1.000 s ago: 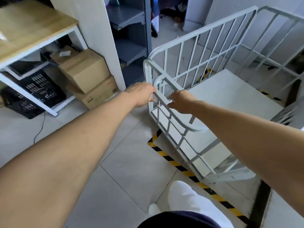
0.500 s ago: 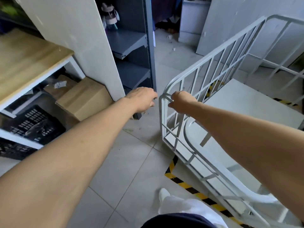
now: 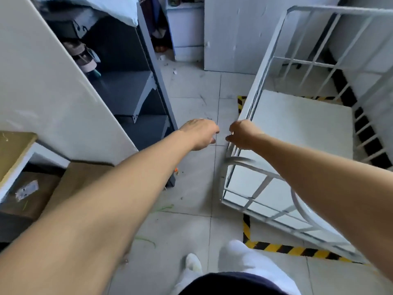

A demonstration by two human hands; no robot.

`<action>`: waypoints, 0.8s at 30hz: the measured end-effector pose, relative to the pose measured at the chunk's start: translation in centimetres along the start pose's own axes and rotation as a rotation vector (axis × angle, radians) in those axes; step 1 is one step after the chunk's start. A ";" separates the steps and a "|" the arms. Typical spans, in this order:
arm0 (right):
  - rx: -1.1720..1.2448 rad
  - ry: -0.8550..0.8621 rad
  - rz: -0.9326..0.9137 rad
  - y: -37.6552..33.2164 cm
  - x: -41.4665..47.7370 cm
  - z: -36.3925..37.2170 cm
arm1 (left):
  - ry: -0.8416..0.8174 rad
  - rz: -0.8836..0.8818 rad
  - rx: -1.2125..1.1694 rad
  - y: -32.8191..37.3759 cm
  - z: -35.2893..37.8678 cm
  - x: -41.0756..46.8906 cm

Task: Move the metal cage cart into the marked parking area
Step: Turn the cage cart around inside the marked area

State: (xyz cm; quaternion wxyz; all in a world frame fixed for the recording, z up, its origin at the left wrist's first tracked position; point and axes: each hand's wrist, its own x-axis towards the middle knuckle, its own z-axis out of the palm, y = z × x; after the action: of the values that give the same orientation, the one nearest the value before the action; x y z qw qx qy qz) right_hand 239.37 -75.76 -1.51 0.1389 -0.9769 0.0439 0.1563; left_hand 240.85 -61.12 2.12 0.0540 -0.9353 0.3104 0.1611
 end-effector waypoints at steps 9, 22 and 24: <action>0.117 0.041 0.324 1.8 5.8 -1.1 | 0.012 0.327 0.093 -3.5 -3.0 11.1; 0.281 0.053 0.567 6.7 15.9 -4.9 | -0.029 0.655 0.408 -3.7 -8.4 28.2; 0.305 0.065 0.625 8.0 16.7 -5.6 | -0.036 0.737 0.439 -2.2 -9.2 30.7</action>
State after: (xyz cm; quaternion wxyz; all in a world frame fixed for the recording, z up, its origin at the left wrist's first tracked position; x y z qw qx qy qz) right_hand 255.84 -85.71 -3.76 0.2270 -0.8887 0.3683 0.1518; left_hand 267.84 -78.51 0.45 0.1959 -0.7254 0.6496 0.1159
